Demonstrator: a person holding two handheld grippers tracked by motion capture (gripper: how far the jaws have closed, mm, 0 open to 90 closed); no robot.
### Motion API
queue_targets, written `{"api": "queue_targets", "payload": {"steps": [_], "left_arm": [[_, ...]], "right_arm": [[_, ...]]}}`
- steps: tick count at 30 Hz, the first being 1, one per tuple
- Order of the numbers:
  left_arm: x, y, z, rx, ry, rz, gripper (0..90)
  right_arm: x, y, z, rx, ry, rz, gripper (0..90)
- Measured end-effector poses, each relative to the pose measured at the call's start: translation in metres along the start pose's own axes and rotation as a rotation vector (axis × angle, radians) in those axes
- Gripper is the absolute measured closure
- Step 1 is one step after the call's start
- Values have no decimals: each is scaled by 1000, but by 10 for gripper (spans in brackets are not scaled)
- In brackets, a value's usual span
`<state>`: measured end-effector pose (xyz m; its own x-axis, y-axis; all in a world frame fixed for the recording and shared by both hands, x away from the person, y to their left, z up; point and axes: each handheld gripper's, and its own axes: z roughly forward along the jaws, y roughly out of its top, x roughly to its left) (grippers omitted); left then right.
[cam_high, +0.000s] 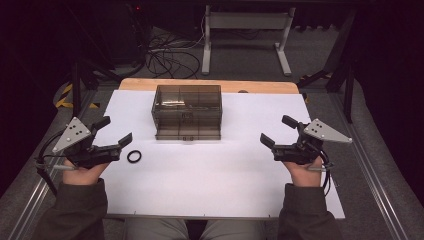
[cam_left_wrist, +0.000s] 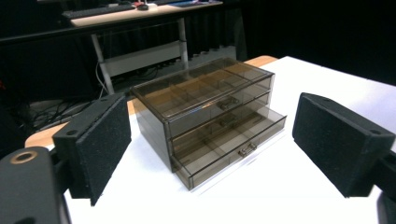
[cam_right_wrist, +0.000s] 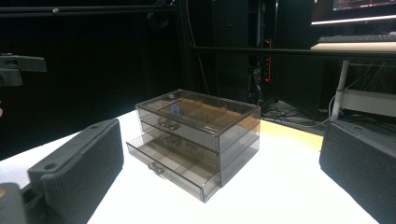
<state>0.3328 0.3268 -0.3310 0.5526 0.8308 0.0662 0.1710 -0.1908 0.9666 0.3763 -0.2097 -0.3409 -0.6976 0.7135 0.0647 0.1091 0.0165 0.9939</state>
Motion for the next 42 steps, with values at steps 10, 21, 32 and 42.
{"api": "queue_targets", "payload": {"steps": [10, 21, 32, 42], "left_arm": [[4, -5, 5, 61, 24, -3, 178], [8, -11, 11, 124, 42, -2, 237], [14, -21, 18, 184, 72, -14, 257], [18, -29, 22, 233, 91, -13, 274]], "right_arm": [[-1, 1, -1, -4, -2, 3, 4], [1, 2, -2, -5, -1, 4, 4], [0, 2, -1, -6, 2, 5, 4], [1, 3, 0, -4, 5, 4, 4]]}}
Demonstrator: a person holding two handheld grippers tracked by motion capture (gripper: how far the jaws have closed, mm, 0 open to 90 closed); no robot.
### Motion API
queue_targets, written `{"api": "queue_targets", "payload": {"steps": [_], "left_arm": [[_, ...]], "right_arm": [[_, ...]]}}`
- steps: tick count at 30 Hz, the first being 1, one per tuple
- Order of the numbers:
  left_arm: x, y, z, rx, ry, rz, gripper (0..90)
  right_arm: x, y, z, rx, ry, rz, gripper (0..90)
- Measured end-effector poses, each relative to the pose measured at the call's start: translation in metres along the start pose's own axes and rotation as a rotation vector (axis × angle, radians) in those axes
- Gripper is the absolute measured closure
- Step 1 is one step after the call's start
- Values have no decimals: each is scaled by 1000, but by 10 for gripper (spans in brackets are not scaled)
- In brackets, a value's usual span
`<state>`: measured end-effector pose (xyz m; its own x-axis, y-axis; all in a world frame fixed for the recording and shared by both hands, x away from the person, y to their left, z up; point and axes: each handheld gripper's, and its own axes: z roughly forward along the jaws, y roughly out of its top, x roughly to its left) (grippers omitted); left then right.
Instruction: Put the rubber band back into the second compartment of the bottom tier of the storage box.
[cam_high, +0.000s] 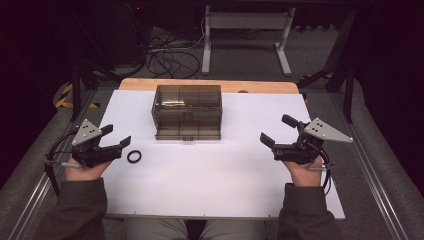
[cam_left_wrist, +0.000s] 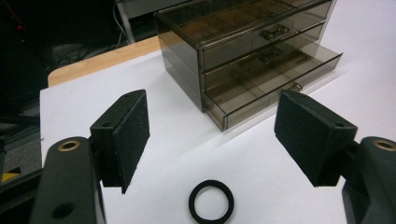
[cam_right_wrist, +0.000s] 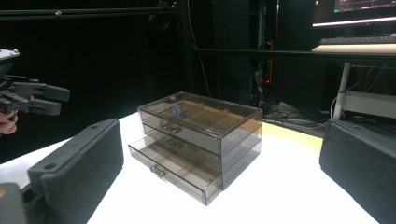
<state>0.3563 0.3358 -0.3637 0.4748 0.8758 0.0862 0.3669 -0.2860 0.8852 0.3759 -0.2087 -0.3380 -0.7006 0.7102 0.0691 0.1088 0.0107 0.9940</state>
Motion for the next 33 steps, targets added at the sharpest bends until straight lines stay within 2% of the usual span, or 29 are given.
{"api": "queue_targets", "payload": {"steps": [8, 22, 33], "left_arm": [[4, -6, 6, 40, 7, -1, 289], [10, -20, 24, 151, 10, -2, 313], [13, -29, 35, 203, 28, -6, 361]], "right_arm": [[-1, 0, 0, -4, -1, 1, 4], [-1, 0, 0, 0, 3, 2, 4], [-1, 0, 0, -1, 4, 4, 4]]}}
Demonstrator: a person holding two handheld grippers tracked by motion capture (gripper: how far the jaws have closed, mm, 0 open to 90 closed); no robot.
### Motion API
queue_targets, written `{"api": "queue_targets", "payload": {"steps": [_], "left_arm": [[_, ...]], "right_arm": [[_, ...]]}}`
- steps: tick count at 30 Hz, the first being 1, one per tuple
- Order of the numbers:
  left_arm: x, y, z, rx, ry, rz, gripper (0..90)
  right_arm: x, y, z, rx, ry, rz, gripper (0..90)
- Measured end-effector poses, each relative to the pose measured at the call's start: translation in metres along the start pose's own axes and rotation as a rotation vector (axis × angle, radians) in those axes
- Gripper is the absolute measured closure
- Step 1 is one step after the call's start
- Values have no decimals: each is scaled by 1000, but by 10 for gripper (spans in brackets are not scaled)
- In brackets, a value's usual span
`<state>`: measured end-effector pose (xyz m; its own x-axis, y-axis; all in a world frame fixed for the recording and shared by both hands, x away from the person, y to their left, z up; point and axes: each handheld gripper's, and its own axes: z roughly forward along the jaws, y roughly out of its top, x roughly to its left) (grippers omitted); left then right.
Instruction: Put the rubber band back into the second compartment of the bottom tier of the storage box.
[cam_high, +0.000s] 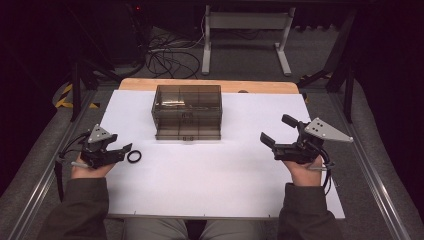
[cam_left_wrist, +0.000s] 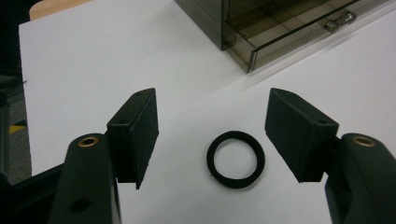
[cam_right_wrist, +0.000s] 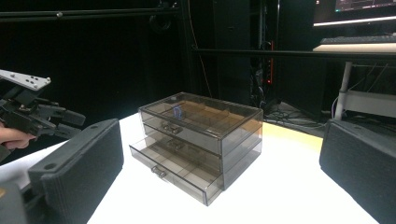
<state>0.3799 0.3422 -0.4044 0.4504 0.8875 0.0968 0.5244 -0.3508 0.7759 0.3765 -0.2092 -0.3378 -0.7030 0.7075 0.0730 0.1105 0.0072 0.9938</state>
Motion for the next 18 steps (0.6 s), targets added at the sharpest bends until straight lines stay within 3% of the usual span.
{"api": "queue_targets", "payload": {"steps": [3, 5, 18], "left_arm": [[0, -2, 3, 13, 7, 6, 387], [0, -4, 8, 52, 26, 20, 409], [1, -8, 15, 101, 27, 17, 527]], "right_arm": [[0, 0, 0, 0, 0, 0, 4], [0, 0, 0, 0, 0, 0, 4], [0, 1, -1, -4, -1, -2, 4]]}}
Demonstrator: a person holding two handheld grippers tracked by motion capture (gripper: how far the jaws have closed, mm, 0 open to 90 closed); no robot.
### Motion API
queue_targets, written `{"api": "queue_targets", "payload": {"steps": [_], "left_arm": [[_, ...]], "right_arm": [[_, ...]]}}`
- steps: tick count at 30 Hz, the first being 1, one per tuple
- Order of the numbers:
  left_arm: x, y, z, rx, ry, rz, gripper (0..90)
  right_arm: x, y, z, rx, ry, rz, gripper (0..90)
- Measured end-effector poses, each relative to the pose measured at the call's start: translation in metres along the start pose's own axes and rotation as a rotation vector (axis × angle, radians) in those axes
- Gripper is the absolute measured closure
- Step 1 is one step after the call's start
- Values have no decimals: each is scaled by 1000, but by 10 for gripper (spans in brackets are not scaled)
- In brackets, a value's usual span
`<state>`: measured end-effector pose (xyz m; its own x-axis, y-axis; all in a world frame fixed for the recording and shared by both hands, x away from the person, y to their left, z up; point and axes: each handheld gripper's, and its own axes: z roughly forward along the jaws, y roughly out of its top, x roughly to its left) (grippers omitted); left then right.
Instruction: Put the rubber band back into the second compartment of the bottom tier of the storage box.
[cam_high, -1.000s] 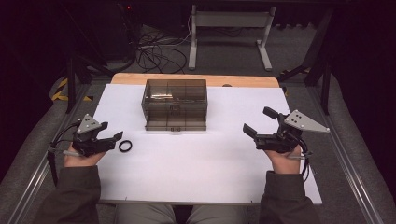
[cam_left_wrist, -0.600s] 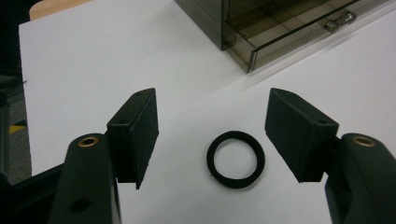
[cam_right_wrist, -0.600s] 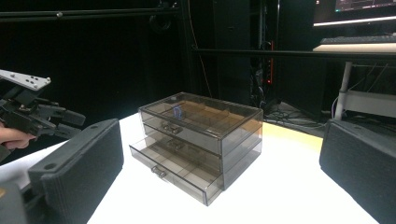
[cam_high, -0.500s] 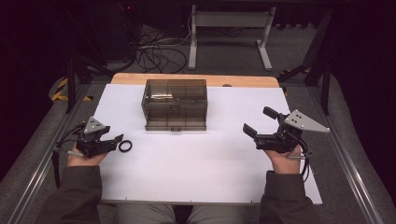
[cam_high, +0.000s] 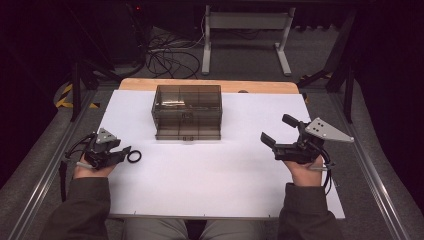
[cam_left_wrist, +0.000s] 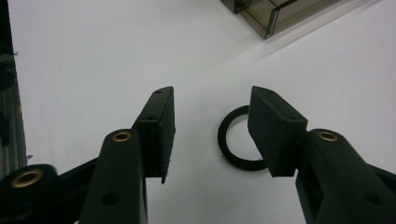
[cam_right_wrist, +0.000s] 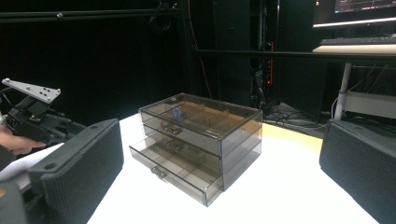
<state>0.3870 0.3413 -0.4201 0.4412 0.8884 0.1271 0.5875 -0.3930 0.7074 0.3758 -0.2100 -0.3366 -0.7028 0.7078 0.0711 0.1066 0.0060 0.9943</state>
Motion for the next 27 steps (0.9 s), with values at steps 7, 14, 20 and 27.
{"api": "queue_targets", "payload": {"steps": [7, 14, 20, 27], "left_arm": [[-2, -2, 8, 40, 6, 11, 609], [-2, -4, 13, 62, 8, 15, 667], [-5, -5, 20, 85, 1, 25, 705], [-5, -7, 26, 96, 0, 24, 753]], "right_arm": [[0, 0, 0, 1, 1, -3, 4], [1, 0, 0, 1, 2, -4, 4], [1, 0, 1, 4, 4, -3, 4], [2, 1, 1, 4, 4, -2, 4]]}}
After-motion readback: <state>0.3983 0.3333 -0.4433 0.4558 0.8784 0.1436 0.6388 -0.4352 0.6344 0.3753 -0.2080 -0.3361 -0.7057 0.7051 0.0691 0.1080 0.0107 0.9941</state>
